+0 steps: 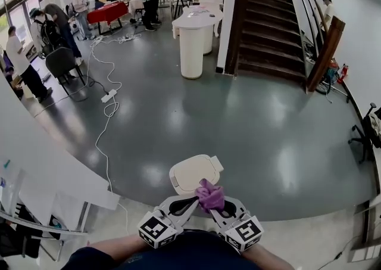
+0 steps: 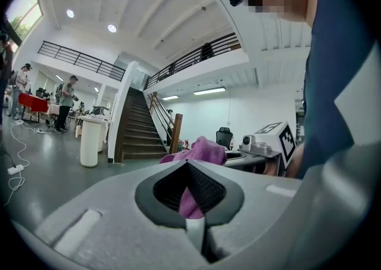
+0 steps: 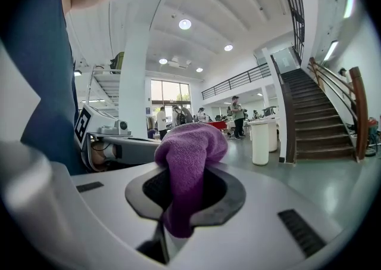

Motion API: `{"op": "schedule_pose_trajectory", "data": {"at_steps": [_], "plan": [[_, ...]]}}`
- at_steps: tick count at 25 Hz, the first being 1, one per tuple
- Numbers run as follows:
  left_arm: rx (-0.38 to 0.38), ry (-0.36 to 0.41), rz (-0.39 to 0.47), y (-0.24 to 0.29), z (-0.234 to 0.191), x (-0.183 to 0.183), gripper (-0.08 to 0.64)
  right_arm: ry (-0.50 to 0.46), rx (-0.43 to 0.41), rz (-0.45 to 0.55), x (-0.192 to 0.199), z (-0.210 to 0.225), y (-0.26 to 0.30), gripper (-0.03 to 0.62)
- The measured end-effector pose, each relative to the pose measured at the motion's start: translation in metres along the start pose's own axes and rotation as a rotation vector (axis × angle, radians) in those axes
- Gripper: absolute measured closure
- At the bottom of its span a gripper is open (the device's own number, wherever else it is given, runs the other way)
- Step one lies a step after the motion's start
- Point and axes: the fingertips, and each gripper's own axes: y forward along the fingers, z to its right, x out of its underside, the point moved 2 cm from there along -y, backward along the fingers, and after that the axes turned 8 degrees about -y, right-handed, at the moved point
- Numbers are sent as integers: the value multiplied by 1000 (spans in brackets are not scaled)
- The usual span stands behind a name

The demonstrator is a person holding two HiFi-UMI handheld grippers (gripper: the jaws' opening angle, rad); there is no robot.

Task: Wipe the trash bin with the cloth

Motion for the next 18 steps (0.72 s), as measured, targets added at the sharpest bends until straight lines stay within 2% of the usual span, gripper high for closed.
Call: {"op": "schedule_pose_trajectory", "data": {"at_steps": [18], "plan": [[7, 20, 11, -15, 7, -4, 569, -12, -6, -16, -3, -12, -2, 522]]}}
